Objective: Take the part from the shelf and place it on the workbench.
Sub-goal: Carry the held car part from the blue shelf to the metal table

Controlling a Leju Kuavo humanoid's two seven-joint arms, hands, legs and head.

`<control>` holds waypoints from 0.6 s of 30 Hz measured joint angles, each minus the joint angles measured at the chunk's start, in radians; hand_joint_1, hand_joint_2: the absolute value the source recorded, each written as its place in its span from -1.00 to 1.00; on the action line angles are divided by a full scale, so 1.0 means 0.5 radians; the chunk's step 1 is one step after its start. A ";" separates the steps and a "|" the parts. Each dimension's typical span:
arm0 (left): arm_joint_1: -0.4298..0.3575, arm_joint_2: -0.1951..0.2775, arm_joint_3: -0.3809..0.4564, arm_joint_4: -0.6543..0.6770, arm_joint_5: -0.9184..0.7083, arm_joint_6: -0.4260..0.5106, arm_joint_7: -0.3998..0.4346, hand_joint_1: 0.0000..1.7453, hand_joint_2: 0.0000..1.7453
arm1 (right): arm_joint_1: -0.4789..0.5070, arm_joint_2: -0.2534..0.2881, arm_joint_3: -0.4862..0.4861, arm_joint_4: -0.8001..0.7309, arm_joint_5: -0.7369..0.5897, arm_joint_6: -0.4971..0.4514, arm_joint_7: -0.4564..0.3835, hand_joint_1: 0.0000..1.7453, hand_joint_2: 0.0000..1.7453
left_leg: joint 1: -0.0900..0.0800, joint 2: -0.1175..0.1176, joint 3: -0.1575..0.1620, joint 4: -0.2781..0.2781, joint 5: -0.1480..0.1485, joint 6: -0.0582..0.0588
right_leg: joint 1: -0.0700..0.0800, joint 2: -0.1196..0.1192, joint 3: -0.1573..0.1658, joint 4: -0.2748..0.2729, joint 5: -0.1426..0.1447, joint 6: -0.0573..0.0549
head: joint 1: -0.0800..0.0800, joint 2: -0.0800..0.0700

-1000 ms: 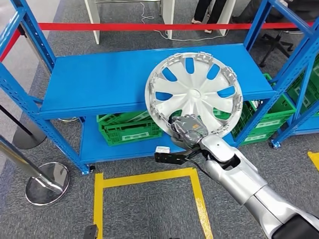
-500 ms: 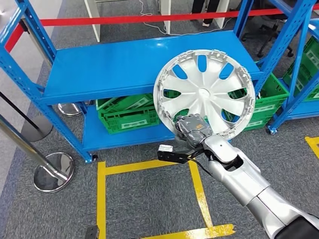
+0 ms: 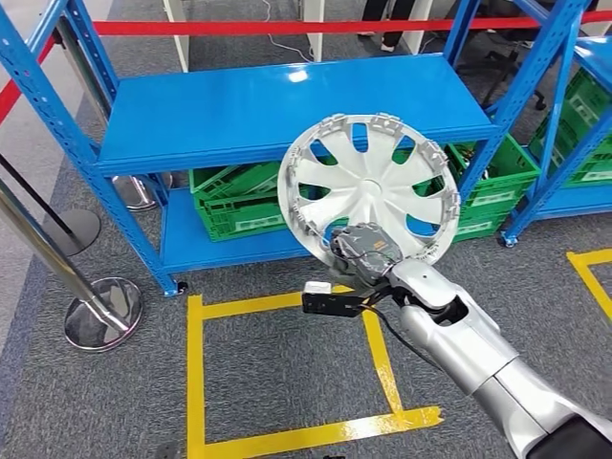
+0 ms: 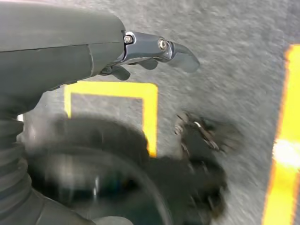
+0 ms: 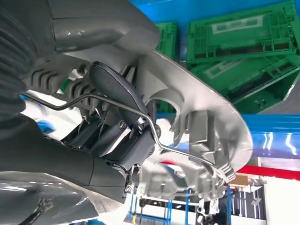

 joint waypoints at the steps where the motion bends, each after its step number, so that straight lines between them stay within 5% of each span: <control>1: 0.001 0.024 0.009 0.015 0.003 -0.012 0.001 -1.00 1.00 | -0.018 0.001 0.004 0.003 -0.010 0.004 -0.004 1.00 1.00 | -0.004 0.015 -0.007 0.003 0.005 -0.006 | 0.006 -0.043 0.112 -0.151 0.019 -0.005 | 0.001 0.000; 3: -0.003 0.059 0.023 0.038 -0.001 -0.022 0.001 -1.00 1.00 | -0.049 0.003 0.010 0.004 -0.018 0.006 -0.006 1.00 1.00 | -0.016 0.046 -0.015 0.011 0.014 -0.023 | 0.020 -0.113 0.266 -0.380 0.008 -0.023 | 0.001 0.000; 5: -0.009 0.072 0.033 0.059 -0.006 -0.021 0.005 -1.00 1.00 | -0.066 0.004 0.016 0.004 -0.020 0.007 -0.005 1.00 1.00 | -0.020 0.082 -0.019 0.015 0.025 -0.042 | 0.027 -0.099 0.285 -0.433 -0.008 -0.048 | 0.001 0.000; 7: -0.014 0.080 0.038 0.074 -0.010 -0.015 0.015 -1.00 1.00 | -0.071 0.005 0.020 0.005 -0.022 0.008 0.001 1.00 1.00 | -0.014 0.066 -0.029 0.037 -0.001 -0.068 | 0.018 -0.055 0.273 -0.446 0.008 -0.081 | 0.002 0.000; 9: -0.015 0.091 0.042 0.084 -0.016 -0.014 0.029 -1.00 1.00 | -0.072 0.006 0.024 0.005 -0.026 0.011 0.009 1.00 1.00 | -0.005 -0.009 -0.091 0.194 -0.118 -0.089 | 0.012 -0.013 0.257 -0.453 0.031 -0.113 | 0.000 0.000; 11: -0.013 0.103 0.046 0.096 -0.024 -0.023 0.037 -1.00 1.00 | -0.069 0.006 0.032 0.006 -0.030 0.013 0.017 1.00 1.00 | -0.001 -0.053 -0.196 0.472 -0.257 -0.096 | 0.017 0.036 0.236 -0.451 0.047 -0.127 | -0.002 0.000; 14: -0.011 0.112 0.046 0.105 -0.031 -0.033 0.037 -1.00 1.00 | -0.064 0.006 0.037 0.006 -0.034 0.013 0.024 1.00 1.00 | -0.001 -0.059 -0.263 0.650 -0.314 -0.097 | 0.022 0.075 0.222 -0.447 0.056 -0.129 | -0.001 0.000; 18: -0.011 0.130 0.046 0.117 -0.047 -0.037 0.037 -1.00 1.00 | -0.057 0.006 0.037 0.006 -0.040 0.015 0.037 1.00 1.00 | 0.003 -0.223 0.002 0.104 -0.013 -0.032 | 0.025 0.215 0.190 -0.423 0.071 -0.110 | 0.001 0.000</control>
